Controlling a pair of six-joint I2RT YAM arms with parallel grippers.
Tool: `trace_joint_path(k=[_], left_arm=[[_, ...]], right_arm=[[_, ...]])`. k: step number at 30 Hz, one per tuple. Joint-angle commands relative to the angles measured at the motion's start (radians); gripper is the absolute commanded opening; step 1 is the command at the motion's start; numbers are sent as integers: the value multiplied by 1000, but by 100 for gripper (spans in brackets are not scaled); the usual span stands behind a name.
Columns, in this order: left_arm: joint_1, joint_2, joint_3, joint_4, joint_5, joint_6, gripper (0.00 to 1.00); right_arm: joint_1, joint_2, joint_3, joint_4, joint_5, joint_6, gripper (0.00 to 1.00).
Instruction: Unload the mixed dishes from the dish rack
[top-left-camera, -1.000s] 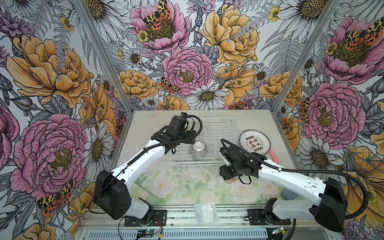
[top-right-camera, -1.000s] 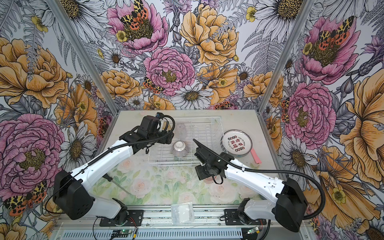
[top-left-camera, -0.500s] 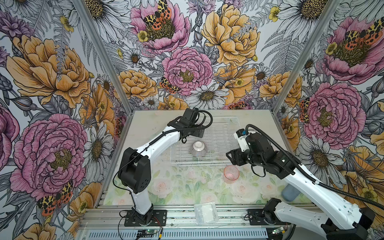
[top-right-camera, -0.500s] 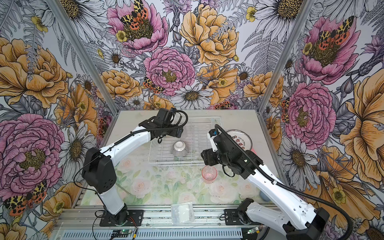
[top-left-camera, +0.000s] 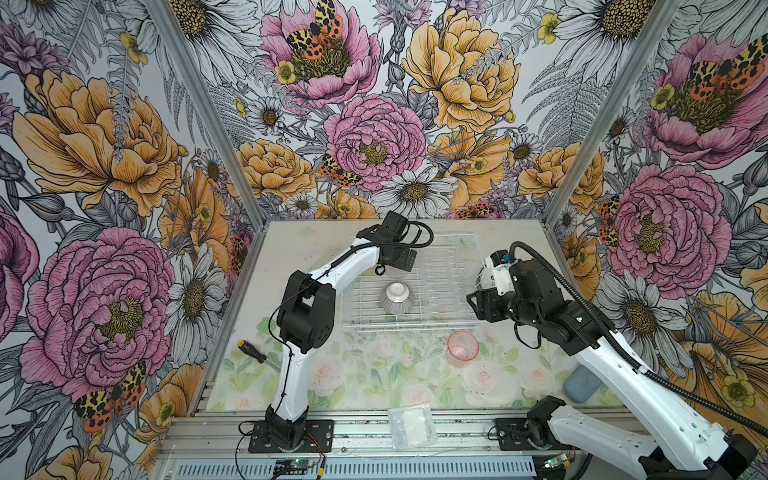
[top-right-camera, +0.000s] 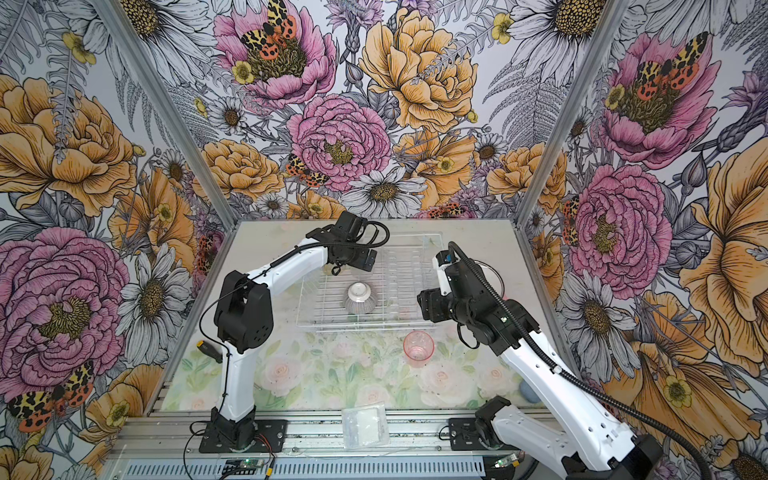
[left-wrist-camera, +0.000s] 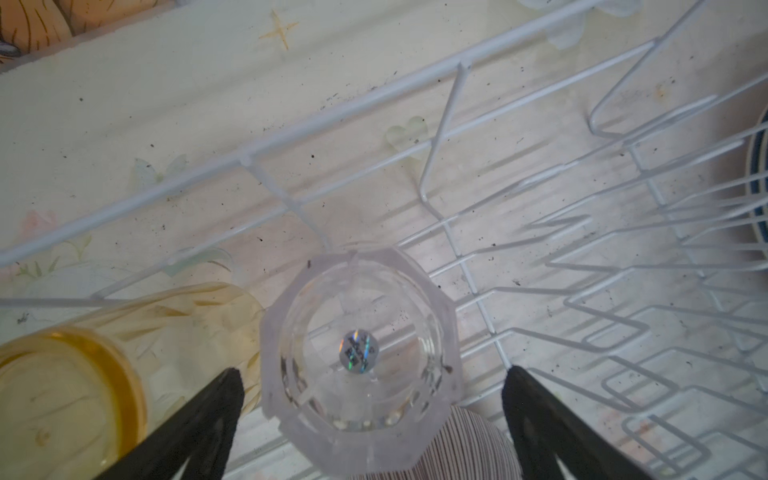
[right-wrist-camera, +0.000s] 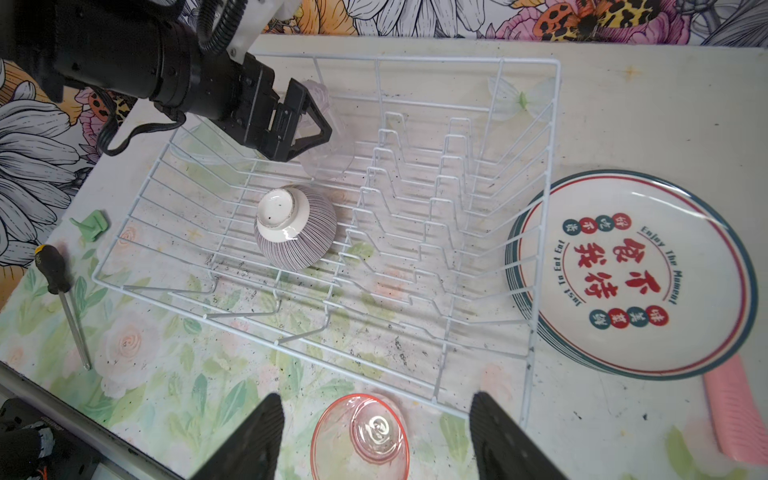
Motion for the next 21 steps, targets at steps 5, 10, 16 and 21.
trace_joint_path(k=[5,10,16,21], left_arm=[[15,75,106,-66,18,27,98],[18,104,140,-93,15,28,91],[21,114,151,-97,6,30,87],[23,126,166,-103,18,40,78]], right_arm=[[-35,4,-16,17,-14,-26,73],[-52,6,-22,25,-19,-29,73],[-67,15,-30,38,-35,-31,73],[-74,23,-45,52,-53,-26,73]])
